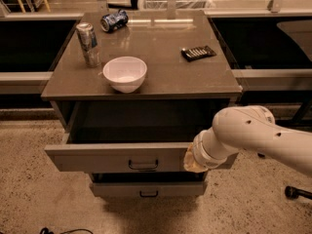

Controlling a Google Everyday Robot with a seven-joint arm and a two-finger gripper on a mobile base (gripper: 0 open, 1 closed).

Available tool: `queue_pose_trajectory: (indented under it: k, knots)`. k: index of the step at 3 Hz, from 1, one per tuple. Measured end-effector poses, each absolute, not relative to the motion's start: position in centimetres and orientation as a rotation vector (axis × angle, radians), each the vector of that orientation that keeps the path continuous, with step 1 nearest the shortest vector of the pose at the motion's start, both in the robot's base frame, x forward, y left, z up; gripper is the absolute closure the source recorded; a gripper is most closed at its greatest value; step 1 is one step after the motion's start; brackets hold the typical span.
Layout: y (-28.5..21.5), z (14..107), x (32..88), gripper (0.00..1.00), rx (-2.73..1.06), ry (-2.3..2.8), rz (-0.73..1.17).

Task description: Close top drawer

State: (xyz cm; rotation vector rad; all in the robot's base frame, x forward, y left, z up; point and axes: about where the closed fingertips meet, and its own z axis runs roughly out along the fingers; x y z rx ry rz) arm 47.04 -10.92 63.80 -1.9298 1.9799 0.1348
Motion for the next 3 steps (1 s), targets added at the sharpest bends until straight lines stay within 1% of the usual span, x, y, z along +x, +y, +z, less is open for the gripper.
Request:
queue_pose_trajectory:
  k: [1, 2, 3]
  knots:
    - [-10.92, 63.82, 47.06, 0.16, -1.929, 1.98, 0.134]
    - [-10.91, 63.82, 47.06, 0.0, -1.929, 1.979, 0.134]
    - [-10.91, 63.83, 47.05, 0.0, -1.93, 1.98, 0.134]
